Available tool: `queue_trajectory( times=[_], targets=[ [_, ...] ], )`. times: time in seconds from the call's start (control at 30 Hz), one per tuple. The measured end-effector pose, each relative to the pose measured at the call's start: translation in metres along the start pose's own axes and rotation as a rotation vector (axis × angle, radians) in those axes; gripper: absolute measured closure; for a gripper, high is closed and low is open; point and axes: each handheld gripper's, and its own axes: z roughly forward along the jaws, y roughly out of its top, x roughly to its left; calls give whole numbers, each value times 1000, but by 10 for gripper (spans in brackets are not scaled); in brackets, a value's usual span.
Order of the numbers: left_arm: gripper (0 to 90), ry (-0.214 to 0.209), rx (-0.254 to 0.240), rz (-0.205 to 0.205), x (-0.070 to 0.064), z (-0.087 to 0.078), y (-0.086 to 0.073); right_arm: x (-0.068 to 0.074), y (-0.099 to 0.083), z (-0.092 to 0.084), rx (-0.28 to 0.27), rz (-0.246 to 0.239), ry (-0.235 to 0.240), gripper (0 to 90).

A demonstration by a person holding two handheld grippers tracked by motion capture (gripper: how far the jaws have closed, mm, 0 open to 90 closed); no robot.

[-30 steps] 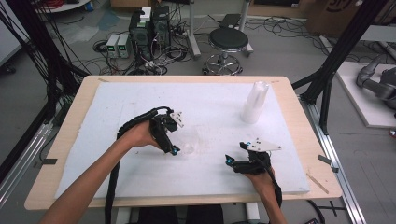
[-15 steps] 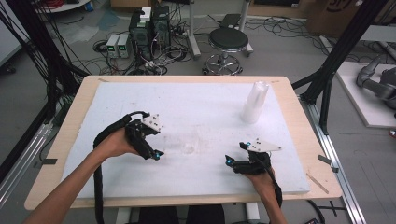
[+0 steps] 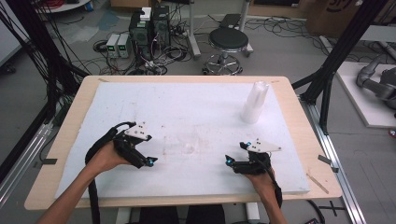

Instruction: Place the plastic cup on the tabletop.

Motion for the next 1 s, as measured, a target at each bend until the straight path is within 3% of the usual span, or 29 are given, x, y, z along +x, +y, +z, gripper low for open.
queue_trajectory(
  times=[0.07,0.27,0.5,0.6,0.63,0.83,1.0],
  targets=[
    [138,8,-14,-3,0,-2,-3,0,0,0,-1,0,1,195],
    [137,85,-183,-97,-4,-7,-26,0,0,0,-6,2,-1,195],
    [134,164,-319,-183,-9,-11,-48,-1,0,-1,-12,8,2,195],
    [134,180,-346,-196,-11,-12,-52,-1,0,-1,-12,8,1,195],
    [134,206,-371,-207,-13,-14,-56,-1,0,-1,-12,8,2,195],
    [134,262,-471,-244,-19,-15,-74,-1,-1,-1,-13,7,2,195],
    [129,287,-502,-253,-22,-12,-84,-1,-1,-1,-16,4,0,195]
  ],
)
